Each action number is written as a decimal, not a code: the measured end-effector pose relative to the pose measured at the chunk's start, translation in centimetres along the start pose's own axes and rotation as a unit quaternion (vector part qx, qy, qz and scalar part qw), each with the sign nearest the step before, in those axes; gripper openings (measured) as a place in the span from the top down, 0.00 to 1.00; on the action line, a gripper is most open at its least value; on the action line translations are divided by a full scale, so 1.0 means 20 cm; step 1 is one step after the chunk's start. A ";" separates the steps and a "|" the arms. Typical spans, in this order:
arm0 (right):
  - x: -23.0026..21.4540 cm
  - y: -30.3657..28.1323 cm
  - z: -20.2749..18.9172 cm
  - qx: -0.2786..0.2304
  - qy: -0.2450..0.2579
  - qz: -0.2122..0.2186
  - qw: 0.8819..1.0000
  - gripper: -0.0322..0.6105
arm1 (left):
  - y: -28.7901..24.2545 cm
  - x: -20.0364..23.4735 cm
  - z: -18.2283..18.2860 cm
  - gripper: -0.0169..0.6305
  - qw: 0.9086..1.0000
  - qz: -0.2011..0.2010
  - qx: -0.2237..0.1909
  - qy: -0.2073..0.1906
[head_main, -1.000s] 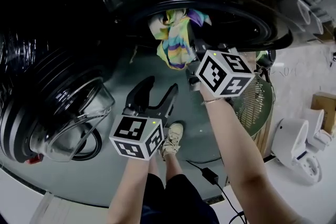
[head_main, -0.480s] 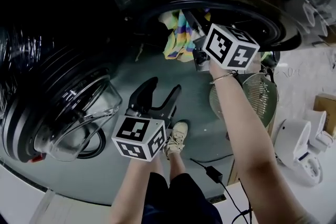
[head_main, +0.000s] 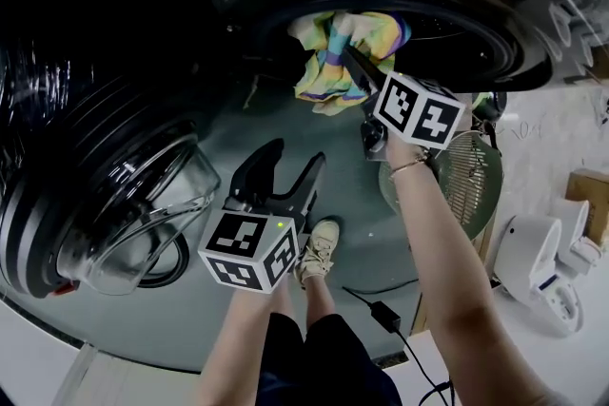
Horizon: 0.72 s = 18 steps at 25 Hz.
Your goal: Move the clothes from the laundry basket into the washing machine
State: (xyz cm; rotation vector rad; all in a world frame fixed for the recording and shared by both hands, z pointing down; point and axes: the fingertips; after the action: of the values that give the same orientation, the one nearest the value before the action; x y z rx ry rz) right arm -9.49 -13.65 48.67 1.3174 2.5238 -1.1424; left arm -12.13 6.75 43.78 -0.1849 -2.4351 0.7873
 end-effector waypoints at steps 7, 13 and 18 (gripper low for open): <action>-0.03 -0.06 -0.48 0.074 -0.090 -0.039 0.992 0.05 | -0.02 0.02 -0.04 0.40 1.000 -0.002 0.003 0.007; -0.08 -0.18 -0.60 0.093 -0.131 -0.042 0.986 0.16 | -0.03 0.06 -0.06 0.41 1.000 -0.003 0.004 0.008; -0.13 -0.15 -0.52 0.090 -0.106 -0.058 0.989 0.65 | -0.05 0.01 -0.09 0.42 1.000 -0.024 0.013 -0.005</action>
State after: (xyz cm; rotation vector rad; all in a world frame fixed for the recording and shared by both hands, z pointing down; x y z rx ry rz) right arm -7.32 -9.82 58.98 1.0280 2.4166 -1.4782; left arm -11.33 6.83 45.62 -0.1127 -2.4276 0.8001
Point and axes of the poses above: the fingertips, and each gripper's own axes: y backward along the fingers, x to its left, z out of its top, and after that the axes turned 9 degrees about z, right-handed
